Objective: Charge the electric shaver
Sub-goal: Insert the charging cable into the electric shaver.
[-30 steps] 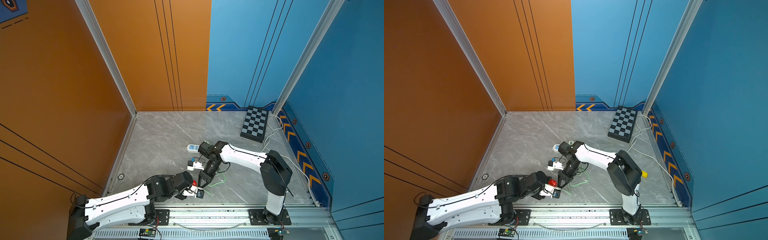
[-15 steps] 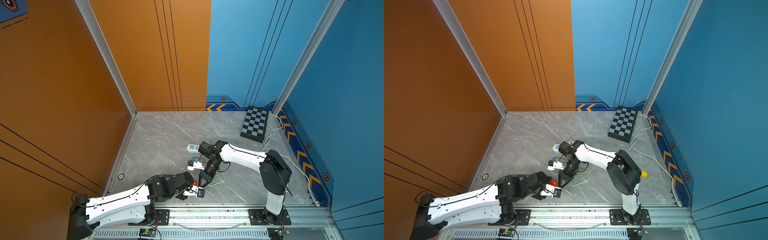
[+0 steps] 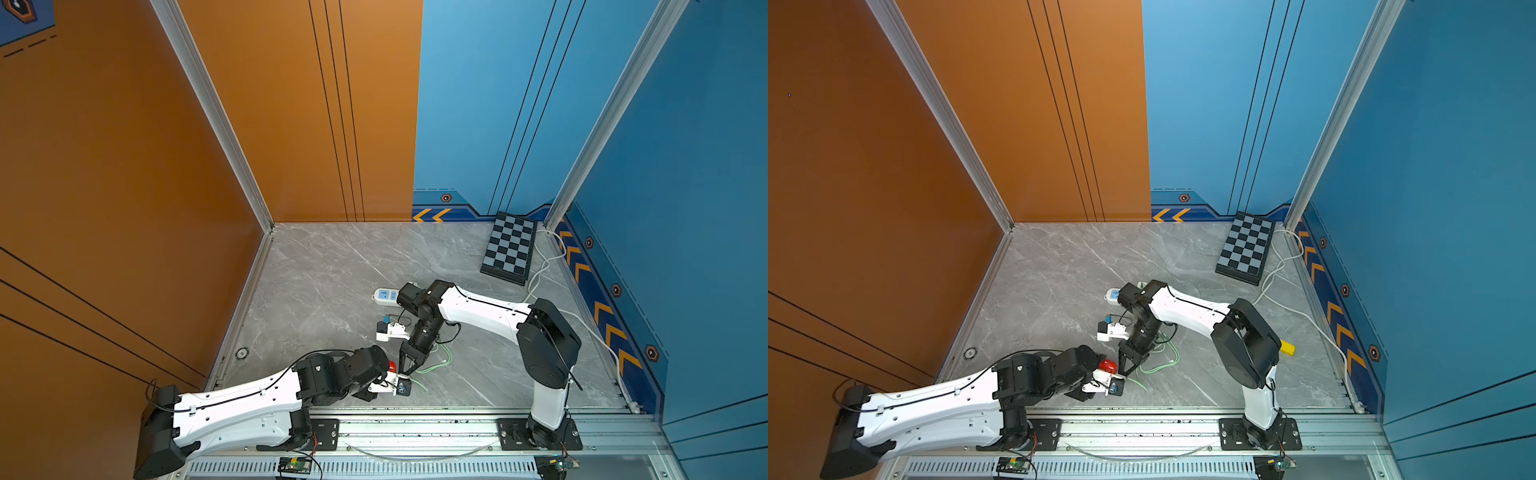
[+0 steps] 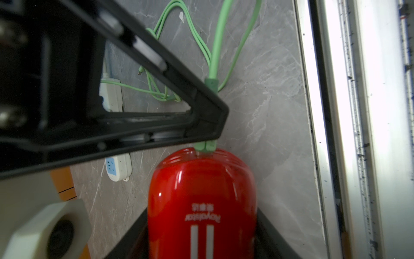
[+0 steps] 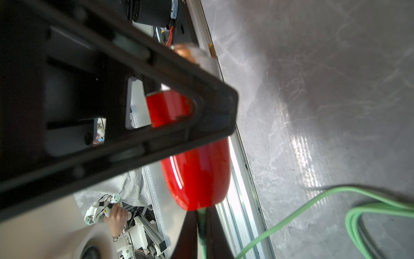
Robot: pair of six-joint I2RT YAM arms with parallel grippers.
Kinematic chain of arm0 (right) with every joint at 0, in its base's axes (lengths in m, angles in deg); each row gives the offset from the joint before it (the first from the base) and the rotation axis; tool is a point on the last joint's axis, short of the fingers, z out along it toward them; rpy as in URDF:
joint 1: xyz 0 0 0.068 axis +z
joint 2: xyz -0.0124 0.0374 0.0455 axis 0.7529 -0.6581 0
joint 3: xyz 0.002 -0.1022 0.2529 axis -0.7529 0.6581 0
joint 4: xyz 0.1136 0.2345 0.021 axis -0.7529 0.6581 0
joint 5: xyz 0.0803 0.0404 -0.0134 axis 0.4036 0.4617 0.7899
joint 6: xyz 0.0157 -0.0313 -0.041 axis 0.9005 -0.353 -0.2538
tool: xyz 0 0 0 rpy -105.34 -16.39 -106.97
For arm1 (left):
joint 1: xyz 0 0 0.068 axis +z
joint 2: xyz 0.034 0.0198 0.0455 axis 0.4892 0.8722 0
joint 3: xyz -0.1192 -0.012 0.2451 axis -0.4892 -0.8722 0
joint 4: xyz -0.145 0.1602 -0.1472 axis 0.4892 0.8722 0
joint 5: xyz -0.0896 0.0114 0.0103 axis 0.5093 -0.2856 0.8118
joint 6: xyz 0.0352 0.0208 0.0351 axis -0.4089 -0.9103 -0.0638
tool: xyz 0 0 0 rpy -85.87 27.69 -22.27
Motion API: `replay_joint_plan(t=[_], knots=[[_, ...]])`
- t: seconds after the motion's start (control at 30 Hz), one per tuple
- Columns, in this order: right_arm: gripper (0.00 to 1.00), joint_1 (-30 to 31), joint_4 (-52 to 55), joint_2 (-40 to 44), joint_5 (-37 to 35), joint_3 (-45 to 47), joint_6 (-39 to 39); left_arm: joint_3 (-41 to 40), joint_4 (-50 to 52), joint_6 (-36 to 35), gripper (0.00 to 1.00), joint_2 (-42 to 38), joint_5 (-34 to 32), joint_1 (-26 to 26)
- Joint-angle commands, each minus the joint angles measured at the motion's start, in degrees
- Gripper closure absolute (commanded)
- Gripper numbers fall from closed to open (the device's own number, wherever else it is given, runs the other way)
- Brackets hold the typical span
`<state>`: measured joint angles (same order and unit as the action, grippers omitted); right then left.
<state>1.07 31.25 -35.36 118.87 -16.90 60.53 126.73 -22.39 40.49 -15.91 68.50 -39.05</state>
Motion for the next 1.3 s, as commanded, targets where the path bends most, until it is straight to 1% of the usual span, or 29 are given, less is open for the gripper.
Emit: replay_joint_plan(t=[0.0,0.23,0.4,0.73,0.97,1.03,1.27], knots=[[1.00,-1.09,-13.01,-1.61,-0.99,-3.58,-0.95,1.07,-16.71,2.27,1.00,-0.76,10.40,-3.36],[1.00,-1.51,-12.97,0.00,-1.04,-2.22,-0.57,-2.10,-17.48,5.01,1.00,-2.61,7.96,-3.21],[1.00,-1.77,-13.33,1.98,-1.24,-0.14,-0.33,-3.08,-19.66,8.12,1.00,-4.43,7.88,-3.16],[1.00,-3.27,-13.21,4.43,-1.69,0.48,-0.86,-0.81,-21.57,9.38,1.00,-5.51,10.94,-3.10],[1.00,-3.41,-12.99,4.98,-1.64,-0.34,-0.84,-0.98,-24.02,9.52,1.00,-5.90,12.53,-3.24],[1.00,-3.37,-12.88,4.99,-1.85,-0.80,-0.83,-1.33,-26.97,9.59,1.00,-5.84,12.86,-3.29],[1.00,-3.43,-12.09,5.96,-2.45,-1.70,-0.77,-2.21,-30.61,10.26,1.00,-5.68,13.54,-3.52]])
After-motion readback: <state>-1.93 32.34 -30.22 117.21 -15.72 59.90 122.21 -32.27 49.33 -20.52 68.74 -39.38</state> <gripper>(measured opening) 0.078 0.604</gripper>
